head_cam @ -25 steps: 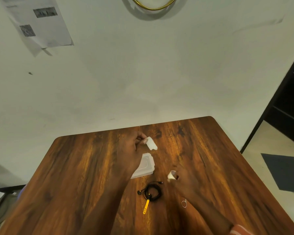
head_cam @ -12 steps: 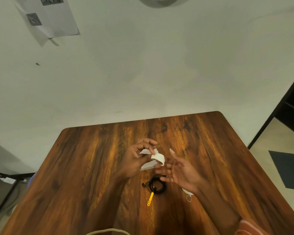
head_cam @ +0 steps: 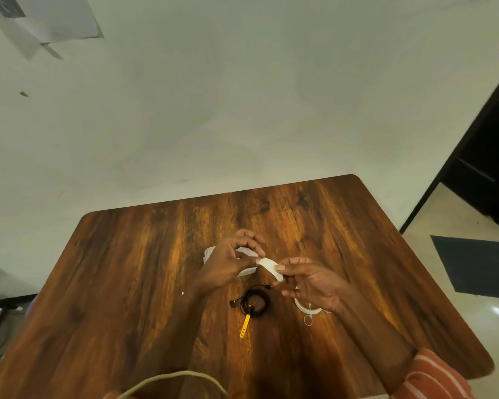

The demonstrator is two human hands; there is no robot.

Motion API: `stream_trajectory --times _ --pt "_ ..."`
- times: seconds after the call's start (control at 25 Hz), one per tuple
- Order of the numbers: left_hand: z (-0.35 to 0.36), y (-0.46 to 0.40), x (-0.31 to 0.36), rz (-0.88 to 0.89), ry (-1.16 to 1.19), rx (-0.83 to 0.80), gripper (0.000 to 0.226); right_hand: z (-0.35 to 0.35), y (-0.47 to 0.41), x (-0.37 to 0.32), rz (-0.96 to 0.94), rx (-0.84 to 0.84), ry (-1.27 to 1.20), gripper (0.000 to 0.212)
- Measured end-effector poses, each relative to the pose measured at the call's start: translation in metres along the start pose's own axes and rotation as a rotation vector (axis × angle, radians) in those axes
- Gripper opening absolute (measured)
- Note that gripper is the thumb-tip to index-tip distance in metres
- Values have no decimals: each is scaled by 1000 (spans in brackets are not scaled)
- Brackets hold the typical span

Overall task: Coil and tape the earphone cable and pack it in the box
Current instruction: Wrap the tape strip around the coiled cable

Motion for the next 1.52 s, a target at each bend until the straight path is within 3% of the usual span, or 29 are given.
stream_trajectory --times 0.12,0.2,0.36,0.56,0.72,1.0,1.16,1.32,1.52 --pt "20 1 -71 -162 -258 179 9 -44 4 31 33 391 -61 22" --pt "42 6 -123 -251 -541 94 16 -65 15 61 57 551 -180 23" --pt "73 8 -183 -350 -820 -110 49 -77 40 109 122 654 -229 22" --pt "82 -10 -207 -258 -969 -215 44 -82 54 107 39 676 -232 5" --pt "94 -22 -211 -118 -1106 -294 36 -91 58 115 50 731 -258 11" --pt "85 -36 -208 -299 -898 -317 20 -88 43 123 81 679 -354 12" --pt "74 -33 -195 -516 -432 -437 10 -73 24 129 112 640 -516 11" --pt "58 -23 -146 -430 -128 -375 16 -52 4 110 62 608 -467 14" --pt "42 -12 -92 -341 -140 -148 27 -25 -7 90 69 594 -454 16"
Point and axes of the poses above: each hand's wrist, its own y-axis away from the middle knuckle, its own z-axis out of the palm, x = y × z, the point moved 7 cm from there along -y, towards the middle knuckle, and after that the axes turned 3 degrees about x, right-handed, at the moved point
